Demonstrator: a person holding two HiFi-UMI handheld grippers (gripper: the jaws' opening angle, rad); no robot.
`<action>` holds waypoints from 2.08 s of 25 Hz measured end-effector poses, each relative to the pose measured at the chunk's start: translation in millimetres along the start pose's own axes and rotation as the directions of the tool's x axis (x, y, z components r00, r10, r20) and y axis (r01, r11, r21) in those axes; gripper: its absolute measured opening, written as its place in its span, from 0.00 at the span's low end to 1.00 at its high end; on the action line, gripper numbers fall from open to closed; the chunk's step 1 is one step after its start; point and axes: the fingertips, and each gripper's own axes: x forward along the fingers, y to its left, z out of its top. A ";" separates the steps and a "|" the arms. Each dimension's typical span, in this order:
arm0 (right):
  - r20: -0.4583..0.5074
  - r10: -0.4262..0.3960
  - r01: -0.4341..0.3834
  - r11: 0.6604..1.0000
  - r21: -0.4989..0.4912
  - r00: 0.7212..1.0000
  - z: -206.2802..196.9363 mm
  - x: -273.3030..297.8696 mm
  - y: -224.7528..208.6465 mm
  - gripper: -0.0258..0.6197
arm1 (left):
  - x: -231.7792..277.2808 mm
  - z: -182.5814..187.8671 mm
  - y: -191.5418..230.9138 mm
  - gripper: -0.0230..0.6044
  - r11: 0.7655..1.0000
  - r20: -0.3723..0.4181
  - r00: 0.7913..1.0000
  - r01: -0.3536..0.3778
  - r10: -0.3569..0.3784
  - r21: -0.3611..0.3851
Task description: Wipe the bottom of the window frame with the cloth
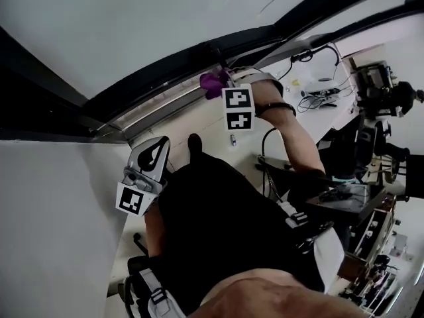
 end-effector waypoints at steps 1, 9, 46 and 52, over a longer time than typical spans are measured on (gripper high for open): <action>0.045 -0.025 0.023 0.998 0.053 0.999 -4.8 -9.8 -5.3 0.14 | -1.0 1.4 4.0 0.04 1.000 0.011 1.000 -0.012 0.012 -0.003; 0.462 -0.233 -0.115 0.785 0.609 0.856 -8.3 18.5 -147.8 0.14 | 25.6 1.5 0.2 0.04 0.999 -0.019 1.000 0.023 -0.022 0.044; 0.613 -0.783 -0.585 0.452 0.674 0.102 -95.6 -1.8 -25.6 0.14 | 118.3 -43.1 -39.6 0.04 0.991 -0.226 0.965 0.134 -0.135 -0.020; 0.675 -0.510 -0.061 0.773 0.631 0.533 -49.0 46.6 -133.3 0.14 | 154.9 -41.1 -52.2 0.04 0.995 -0.211 0.973 0.102 -0.097 0.016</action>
